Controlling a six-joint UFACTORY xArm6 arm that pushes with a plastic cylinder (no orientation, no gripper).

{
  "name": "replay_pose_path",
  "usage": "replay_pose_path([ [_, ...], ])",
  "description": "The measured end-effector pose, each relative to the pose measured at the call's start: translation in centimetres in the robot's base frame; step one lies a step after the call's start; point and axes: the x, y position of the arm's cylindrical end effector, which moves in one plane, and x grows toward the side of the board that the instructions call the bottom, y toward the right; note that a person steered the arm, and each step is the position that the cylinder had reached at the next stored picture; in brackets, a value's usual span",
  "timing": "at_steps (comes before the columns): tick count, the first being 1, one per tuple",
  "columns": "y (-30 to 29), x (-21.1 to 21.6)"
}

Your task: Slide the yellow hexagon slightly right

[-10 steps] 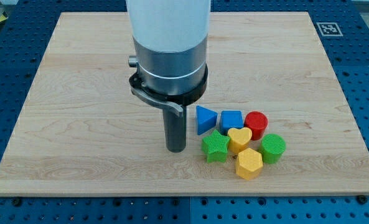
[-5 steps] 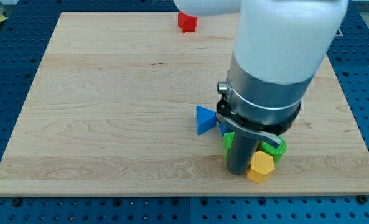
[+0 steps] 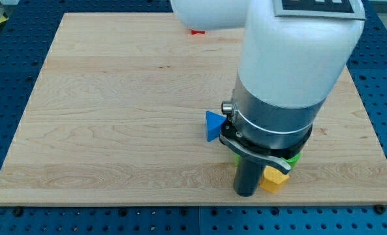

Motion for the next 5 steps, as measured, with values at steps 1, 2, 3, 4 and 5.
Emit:
replay_pose_path([
  [1, 2.6, 0.0],
  [2, 6.4, 0.0],
  [3, 7.9, 0.0],
  [4, 3.4, 0.0],
  [5, -5.7, 0.0],
])
